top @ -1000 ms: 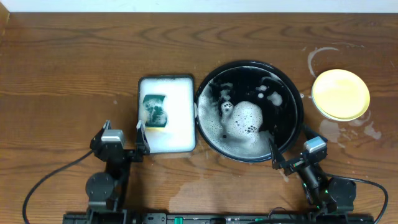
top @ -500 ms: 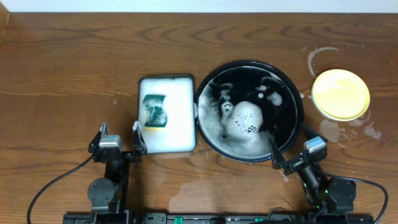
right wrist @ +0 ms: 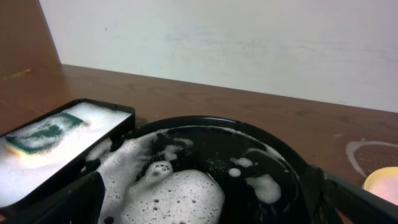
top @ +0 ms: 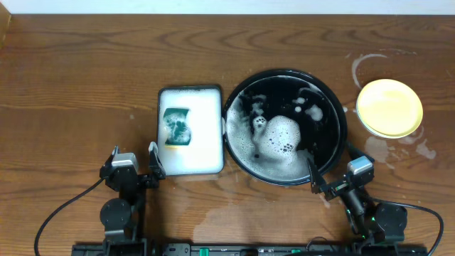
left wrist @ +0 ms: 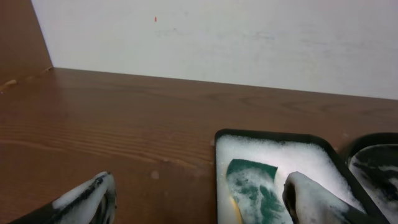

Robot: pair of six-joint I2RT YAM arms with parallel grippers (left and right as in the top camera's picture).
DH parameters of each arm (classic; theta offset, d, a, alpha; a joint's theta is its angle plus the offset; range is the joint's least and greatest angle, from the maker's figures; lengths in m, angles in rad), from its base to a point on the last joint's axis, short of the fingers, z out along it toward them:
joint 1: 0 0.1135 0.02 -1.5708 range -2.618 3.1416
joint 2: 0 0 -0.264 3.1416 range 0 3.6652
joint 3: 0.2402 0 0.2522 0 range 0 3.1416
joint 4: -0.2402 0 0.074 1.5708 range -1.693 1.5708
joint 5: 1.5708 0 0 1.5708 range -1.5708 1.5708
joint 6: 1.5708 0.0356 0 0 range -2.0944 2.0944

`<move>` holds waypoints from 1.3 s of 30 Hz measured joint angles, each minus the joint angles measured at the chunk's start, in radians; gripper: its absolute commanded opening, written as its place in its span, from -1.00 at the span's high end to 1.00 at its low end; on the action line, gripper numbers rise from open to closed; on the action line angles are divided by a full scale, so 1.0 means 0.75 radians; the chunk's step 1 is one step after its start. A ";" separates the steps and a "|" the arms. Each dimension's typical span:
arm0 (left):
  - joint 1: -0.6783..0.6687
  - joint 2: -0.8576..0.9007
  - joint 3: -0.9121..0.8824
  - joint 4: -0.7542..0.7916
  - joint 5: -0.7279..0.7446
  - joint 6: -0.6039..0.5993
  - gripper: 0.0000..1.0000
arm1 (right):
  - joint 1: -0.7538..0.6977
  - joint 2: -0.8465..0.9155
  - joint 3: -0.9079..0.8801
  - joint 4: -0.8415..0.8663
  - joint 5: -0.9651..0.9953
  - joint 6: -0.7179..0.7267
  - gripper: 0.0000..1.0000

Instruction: Clean dirty plates on tray and stack at the side

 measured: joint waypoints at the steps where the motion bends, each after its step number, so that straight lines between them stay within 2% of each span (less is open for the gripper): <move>1: 0.000 0.000 0.000 0.000 0.000 0.000 -0.75 | 0.000 0.000 0.000 0.000 0.000 0.000 -0.99; 39: 0.000 0.000 0.000 0.000 -0.001 -0.001 -0.75 | 0.000 0.000 0.000 0.001 0.000 0.000 -0.98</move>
